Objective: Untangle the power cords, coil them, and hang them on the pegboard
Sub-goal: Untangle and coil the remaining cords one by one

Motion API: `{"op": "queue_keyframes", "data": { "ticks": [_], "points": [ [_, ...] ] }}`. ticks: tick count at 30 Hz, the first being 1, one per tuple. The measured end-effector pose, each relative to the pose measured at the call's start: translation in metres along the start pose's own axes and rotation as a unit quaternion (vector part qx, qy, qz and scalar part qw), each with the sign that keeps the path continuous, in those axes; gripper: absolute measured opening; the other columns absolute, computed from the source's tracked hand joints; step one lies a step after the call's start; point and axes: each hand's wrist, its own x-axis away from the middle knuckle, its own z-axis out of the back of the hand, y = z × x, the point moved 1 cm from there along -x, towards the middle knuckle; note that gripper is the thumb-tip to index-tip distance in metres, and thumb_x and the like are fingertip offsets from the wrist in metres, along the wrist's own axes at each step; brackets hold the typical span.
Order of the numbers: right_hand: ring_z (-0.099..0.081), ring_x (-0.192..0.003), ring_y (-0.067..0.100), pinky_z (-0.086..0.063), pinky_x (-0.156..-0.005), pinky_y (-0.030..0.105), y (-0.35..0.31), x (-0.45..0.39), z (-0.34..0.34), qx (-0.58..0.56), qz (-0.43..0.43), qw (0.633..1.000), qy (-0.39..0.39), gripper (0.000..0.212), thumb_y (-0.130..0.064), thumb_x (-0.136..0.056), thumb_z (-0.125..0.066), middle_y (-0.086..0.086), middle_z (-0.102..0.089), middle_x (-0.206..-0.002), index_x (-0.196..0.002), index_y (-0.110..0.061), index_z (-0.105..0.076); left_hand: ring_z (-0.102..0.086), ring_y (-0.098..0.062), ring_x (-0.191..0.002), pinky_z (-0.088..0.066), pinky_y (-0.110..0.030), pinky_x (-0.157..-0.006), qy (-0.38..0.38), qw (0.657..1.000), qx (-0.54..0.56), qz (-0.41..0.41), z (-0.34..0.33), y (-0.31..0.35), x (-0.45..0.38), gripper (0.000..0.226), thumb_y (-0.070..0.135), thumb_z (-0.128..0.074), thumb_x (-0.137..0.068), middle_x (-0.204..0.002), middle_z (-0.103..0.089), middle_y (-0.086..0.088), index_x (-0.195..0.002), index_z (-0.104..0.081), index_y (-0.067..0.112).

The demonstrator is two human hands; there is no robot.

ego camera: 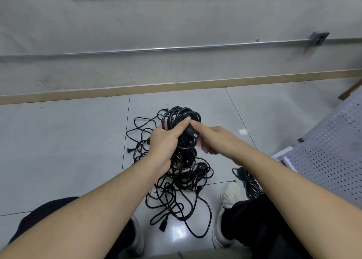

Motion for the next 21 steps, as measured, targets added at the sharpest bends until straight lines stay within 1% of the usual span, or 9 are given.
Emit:
{"op": "queue_keyframes", "data": {
  "ticks": [3,5,8,10,12,15,18,19,21],
  "points": [
    [-0.051,-0.063,0.017,-0.046,-0.067,0.03,-0.005,0.001,-0.004,-0.058,-0.025,0.998,-0.024,0.047,-0.051,-0.097,-0.042,0.001,-0.065,-0.065,-0.083,-0.016,-0.069,-0.074,-0.019,-0.073,-0.059,-0.032,-0.071,-0.014,0.999,-0.027,-0.013,-0.005,-0.002,0.001,0.029,0.039,-0.083,-0.083,-0.077,-0.077,-0.007,-0.087,-0.076,0.011],
    [-0.05,-0.06,0.015,-0.048,-0.061,0.026,-0.006,0.0,-0.005,-0.061,-0.022,0.997,-0.041,0.041,-0.047,-0.098,-0.043,-0.001,-0.061,-0.062,-0.084,-0.017,-0.068,-0.072,-0.014,-0.068,-0.056,-0.025,-0.064,-0.006,0.998,-0.048,-0.029,-0.007,-0.003,0.0,0.026,0.038,-0.082,-0.085,-0.072,-0.075,-0.003,-0.083,-0.074,0.014],
    [-0.046,-0.059,0.013,-0.052,-0.059,0.028,-0.005,-0.002,-0.01,-0.041,0.009,0.998,-0.038,0.04,-0.047,-0.103,-0.04,-0.006,-0.05,-0.058,-0.084,-0.019,-0.062,-0.071,-0.016,-0.064,-0.056,-0.025,-0.058,-0.015,0.999,-0.028,-0.018,-0.008,-0.001,-0.003,0.024,0.036,-0.077,-0.091,-0.069,-0.072,-0.006,-0.08,-0.072,0.016],
    [-0.047,-0.062,0.013,-0.057,-0.062,0.031,-0.006,-0.001,-0.012,-0.036,0.038,0.998,-0.022,0.038,-0.044,-0.105,-0.041,-0.006,-0.048,-0.061,-0.082,-0.019,-0.058,-0.073,-0.014,-0.064,-0.053,-0.021,-0.054,-0.002,1.0,-0.011,-0.002,-0.006,0.003,-0.008,0.027,0.039,-0.076,-0.091,-0.072,-0.075,-0.003,-0.088,-0.072,0.012],
    [-0.054,-0.065,0.015,-0.062,-0.07,0.037,-0.006,0.002,-0.011,0.003,0.07,0.998,0.003,0.04,-0.044,-0.105,-0.041,-0.004,-0.05,-0.067,-0.083,-0.015,-0.057,-0.074,-0.013,-0.067,-0.053,-0.023,-0.057,0.02,1.0,0.003,0.017,-0.003,0.009,-0.016,0.033,0.045,-0.075,-0.09,-0.073,-0.077,0.001,-0.09,-0.073,0.012],
    [-0.063,-0.078,0.024,-0.059,-0.083,0.049,-0.007,0.008,-0.011,0.064,0.115,0.991,0.025,0.047,-0.045,-0.106,-0.039,-0.001,-0.054,-0.075,-0.091,-0.006,-0.06,-0.07,-0.011,-0.054,-0.052,-0.025,-0.055,0.038,0.996,0.064,0.057,0.001,0.016,-0.028,0.033,0.042,-0.072,-0.094,-0.06,-0.072,0.006,-0.087,-0.067,0.011],
    [-0.055,-0.07,0.017,-0.062,-0.072,0.039,-0.009,0.007,-0.007,-0.008,0.081,0.997,-0.01,0.039,-0.04,-0.107,-0.039,-0.002,-0.052,-0.074,-0.083,-0.016,-0.057,-0.07,-0.013,-0.052,-0.054,-0.025,-0.048,0.04,0.993,0.094,0.057,-0.002,0.021,-0.034,0.033,0.04,-0.072,-0.095,-0.059,-0.071,0.005,-0.092,-0.065,0.008],
    [-0.054,-0.071,0.014,-0.059,-0.07,0.035,-0.008,0.005,-0.004,-0.034,0.056,0.997,-0.033,0.034,-0.038,-0.107,-0.04,-0.002,-0.054,-0.076,-0.085,-0.019,-0.058,-0.071,-0.014,-0.056,-0.055,-0.025,-0.049,0.041,0.994,0.091,0.043,-0.003,0.022,-0.037,0.034,0.042,-0.072,-0.094,-0.064,-0.073,0.004,-0.095,-0.066,0.008],
    [-0.056,-0.078,0.013,-0.051,-0.073,0.031,0.0,0.0,0.004,-0.036,0.023,0.998,-0.05,0.023,-0.038,-0.106,-0.042,-0.003,-0.062,-0.086,-0.1,-0.024,-0.059,-0.074,-0.015,-0.066,-0.056,-0.025,-0.052,0.042,0.995,0.084,0.02,-0.006,0.02,-0.041,0.04,0.043,-0.075,-0.091,-0.077,-0.076,0.003,-0.107,-0.068,0.007]
  ]
}}
